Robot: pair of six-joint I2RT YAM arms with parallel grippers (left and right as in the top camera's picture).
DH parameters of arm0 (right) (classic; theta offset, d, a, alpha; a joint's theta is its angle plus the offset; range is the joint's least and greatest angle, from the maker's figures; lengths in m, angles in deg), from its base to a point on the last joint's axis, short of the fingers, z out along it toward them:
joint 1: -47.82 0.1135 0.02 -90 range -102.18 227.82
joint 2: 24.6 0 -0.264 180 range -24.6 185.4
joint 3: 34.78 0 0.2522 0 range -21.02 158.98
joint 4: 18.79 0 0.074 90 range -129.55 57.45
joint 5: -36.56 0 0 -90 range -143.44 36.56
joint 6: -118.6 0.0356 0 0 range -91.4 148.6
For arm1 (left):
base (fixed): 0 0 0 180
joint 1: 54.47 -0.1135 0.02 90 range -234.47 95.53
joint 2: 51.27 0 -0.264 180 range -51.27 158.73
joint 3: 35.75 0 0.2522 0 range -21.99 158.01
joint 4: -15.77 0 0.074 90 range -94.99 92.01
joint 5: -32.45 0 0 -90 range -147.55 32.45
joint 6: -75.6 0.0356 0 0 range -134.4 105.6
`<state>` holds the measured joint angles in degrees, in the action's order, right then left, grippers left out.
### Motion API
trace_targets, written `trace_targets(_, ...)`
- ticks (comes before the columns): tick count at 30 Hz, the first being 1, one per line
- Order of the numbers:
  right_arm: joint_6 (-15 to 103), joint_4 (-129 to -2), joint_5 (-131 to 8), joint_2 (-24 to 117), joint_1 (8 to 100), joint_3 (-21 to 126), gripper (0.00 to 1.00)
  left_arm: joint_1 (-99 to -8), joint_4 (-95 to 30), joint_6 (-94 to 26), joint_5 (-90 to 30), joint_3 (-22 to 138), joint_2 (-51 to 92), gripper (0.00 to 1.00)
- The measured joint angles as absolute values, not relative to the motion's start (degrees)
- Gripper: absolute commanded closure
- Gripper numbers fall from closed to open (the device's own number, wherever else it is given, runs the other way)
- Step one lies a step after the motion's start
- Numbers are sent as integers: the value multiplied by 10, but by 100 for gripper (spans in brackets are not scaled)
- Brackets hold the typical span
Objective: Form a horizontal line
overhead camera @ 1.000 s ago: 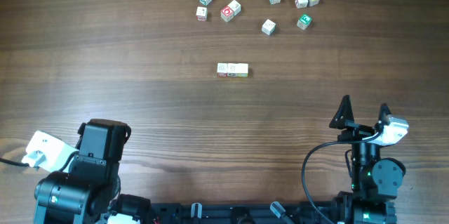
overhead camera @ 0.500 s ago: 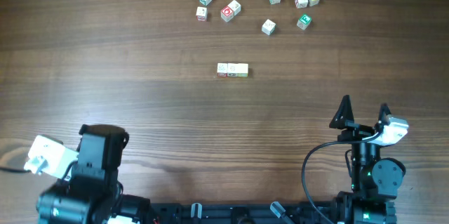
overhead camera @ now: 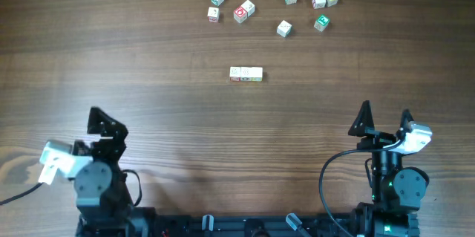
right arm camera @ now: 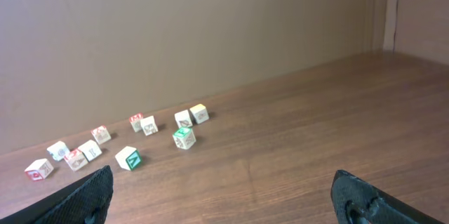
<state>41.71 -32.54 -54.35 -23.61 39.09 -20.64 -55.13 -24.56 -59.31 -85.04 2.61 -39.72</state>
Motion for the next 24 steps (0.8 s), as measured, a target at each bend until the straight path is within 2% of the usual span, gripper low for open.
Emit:
trace_targets(5,417,-325,-545,-236,391,-206,0,-581,-128,-533,-789,-73,-451,0)
trace_targets(13,417,-325,-545,-236,391,-206,0,-587,-24,-444,-728,-171,-502,0)
trace_targets(18,417,-325,-545,-236,391,-206,0,-587,-22,-345,-679,-176,-505,0)
trace_targets(24,417,-325,-545,-236,391,-206,0,-587,-23,-290,-653,-207,-505,0)
